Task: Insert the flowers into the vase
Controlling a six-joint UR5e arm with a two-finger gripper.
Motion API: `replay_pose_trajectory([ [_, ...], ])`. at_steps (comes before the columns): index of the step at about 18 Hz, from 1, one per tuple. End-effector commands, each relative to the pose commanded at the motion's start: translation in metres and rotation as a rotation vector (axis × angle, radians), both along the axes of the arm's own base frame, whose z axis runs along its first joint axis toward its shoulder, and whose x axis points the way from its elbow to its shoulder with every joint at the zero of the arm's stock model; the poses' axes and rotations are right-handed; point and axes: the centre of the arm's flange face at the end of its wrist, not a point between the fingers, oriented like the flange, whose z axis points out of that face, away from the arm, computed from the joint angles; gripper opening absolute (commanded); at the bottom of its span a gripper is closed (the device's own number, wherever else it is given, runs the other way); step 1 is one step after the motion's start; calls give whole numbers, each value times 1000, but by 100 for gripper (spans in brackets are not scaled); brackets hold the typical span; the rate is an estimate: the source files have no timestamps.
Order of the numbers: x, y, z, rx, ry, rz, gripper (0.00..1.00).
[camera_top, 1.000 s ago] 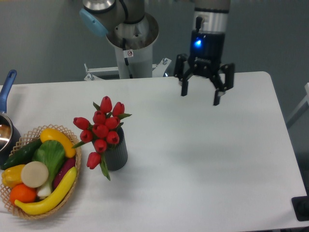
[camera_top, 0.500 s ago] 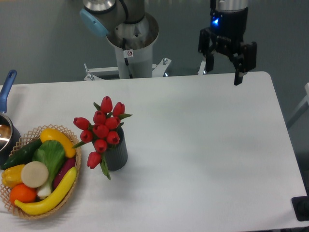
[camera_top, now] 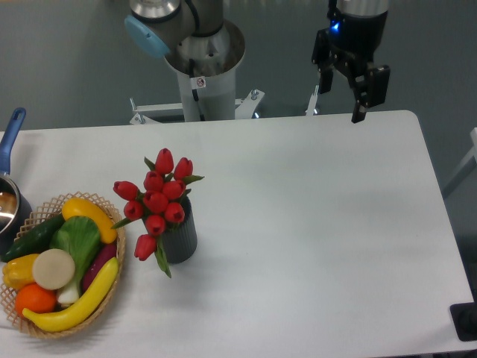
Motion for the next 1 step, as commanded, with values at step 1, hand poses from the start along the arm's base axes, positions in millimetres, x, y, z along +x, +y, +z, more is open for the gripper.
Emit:
replay_pose_trajectory([
  [1,1,0,1,0,1,0,100],
])
